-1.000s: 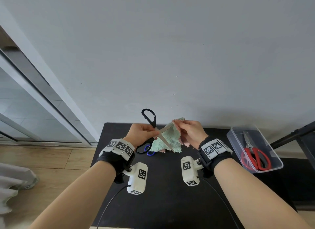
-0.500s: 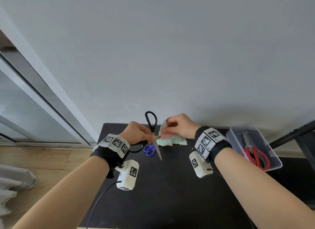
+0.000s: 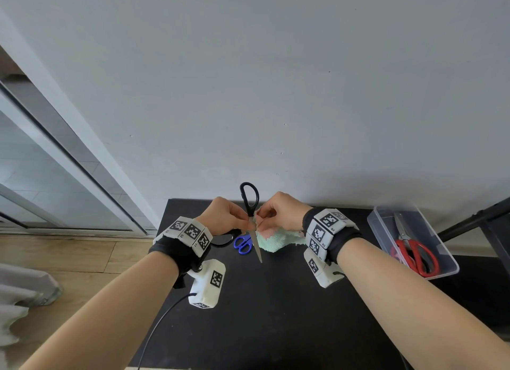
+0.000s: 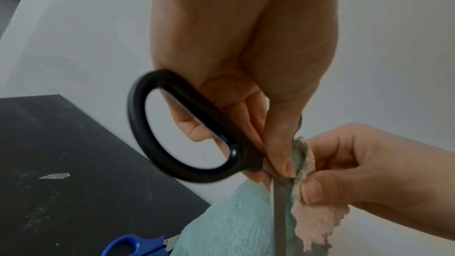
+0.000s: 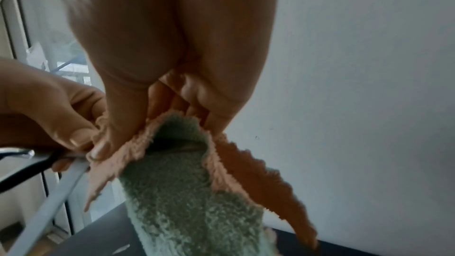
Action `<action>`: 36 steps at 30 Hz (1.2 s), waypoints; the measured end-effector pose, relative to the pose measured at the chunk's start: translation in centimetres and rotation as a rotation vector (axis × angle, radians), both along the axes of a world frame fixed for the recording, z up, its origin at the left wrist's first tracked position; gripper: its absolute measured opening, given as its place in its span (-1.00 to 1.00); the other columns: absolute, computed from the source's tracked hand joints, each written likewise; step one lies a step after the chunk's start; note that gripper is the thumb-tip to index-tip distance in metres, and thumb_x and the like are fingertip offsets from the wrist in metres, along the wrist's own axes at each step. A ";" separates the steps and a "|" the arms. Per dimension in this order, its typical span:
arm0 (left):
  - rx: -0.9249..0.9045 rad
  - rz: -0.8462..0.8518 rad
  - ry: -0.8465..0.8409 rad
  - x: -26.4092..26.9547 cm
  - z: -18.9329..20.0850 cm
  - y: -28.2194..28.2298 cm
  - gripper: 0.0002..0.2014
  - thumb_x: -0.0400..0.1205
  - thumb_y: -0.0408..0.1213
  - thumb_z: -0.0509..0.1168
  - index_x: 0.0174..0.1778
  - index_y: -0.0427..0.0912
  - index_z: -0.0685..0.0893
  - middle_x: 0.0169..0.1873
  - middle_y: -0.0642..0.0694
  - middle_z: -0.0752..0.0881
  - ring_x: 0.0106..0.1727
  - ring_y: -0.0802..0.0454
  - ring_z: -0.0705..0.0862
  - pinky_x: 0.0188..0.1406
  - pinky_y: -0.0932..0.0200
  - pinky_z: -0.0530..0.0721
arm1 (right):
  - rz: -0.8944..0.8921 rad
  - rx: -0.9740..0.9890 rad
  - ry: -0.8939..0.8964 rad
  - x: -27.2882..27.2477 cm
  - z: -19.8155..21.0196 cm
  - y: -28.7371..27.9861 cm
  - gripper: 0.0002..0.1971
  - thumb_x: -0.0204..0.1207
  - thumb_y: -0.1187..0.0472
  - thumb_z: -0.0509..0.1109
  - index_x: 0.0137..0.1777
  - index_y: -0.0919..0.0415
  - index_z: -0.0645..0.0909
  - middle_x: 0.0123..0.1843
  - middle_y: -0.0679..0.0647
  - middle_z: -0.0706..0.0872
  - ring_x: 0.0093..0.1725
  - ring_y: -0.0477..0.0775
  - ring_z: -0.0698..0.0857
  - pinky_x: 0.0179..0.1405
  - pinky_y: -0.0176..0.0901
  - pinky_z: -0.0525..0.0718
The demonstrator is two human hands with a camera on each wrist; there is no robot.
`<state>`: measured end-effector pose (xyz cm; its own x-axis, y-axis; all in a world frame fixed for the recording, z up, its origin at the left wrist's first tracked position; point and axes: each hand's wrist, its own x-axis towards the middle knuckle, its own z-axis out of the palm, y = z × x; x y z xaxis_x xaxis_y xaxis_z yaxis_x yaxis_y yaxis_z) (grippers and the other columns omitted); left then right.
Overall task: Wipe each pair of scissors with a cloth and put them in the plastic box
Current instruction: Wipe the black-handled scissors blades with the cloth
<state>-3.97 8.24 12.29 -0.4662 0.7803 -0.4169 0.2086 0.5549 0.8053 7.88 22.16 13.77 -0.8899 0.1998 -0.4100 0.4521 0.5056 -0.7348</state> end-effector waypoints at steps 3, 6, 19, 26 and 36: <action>-0.023 -0.012 0.013 -0.1 -0.3 0.0 -0.92 0.39 -0.29 0.58 -0.30 -0.17 0.81 -0.42 -0.04 0.77 -0.42 0.26 0.65 -0.31 0.49 0.57 | 0.010 0.023 -0.030 0.3 0.1 0.2 -0.94 0.41 0.45 0.47 -0.16 0.48 0.71 -0.54 -0.25 0.63 -0.53 -0.36 0.54 -0.45 -0.64 0.43; -0.044 -0.011 0.014 -0.5 -0.5 -0.1 -0.87 0.40 -0.32 0.57 -0.20 -0.24 0.82 -0.38 -0.08 0.79 -0.31 0.14 0.70 -0.12 0.36 0.66 | 0.022 0.083 -0.040 0.6 0.0 0.5 -0.97 0.44 0.36 0.50 -0.20 0.25 0.73 -0.59 -0.31 0.59 -0.52 -0.41 0.54 -0.44 -0.61 0.41; -0.048 -0.009 -0.028 -1.4 -0.2 -0.6 -0.94 0.43 -0.36 0.55 -0.30 -0.17 0.80 -0.47 -0.04 0.78 -0.41 0.17 0.71 -0.24 0.41 0.64 | 0.015 0.084 -0.017 1.6 -0.3 1.3 -0.85 0.52 0.38 0.42 -0.28 0.24 0.65 -0.67 -0.41 0.50 -0.56 -0.48 0.49 -0.40 -0.66 0.40; -0.059 0.080 -0.012 -3.0 -0.5 -2.1 -0.94 0.46 -0.31 0.53 -0.33 -0.14 0.81 -0.50 0.01 0.76 -0.47 0.31 0.66 -0.37 0.55 0.56 | -0.169 0.135 -0.015 3.0 -2.2 4.0 -0.65 0.57 0.20 0.38 -0.47 0.23 0.57 -0.52 -0.02 0.48 -0.50 -0.07 0.37 -0.43 -0.26 0.33; 0.109 0.323 -0.264 -2.2 -2.3 -2.1 -0.93 0.50 -0.35 0.49 -0.22 -0.28 0.79 -0.33 -0.20 0.77 -0.33 0.10 0.69 -0.34 0.42 0.59 | -0.531 -0.302 0.212 2.6 -3.9 2.5 -0.89 0.48 0.17 0.50 -0.09 0.20 0.77 -0.12 0.29 0.80 -0.11 0.06 0.71 0.05 -0.09 0.65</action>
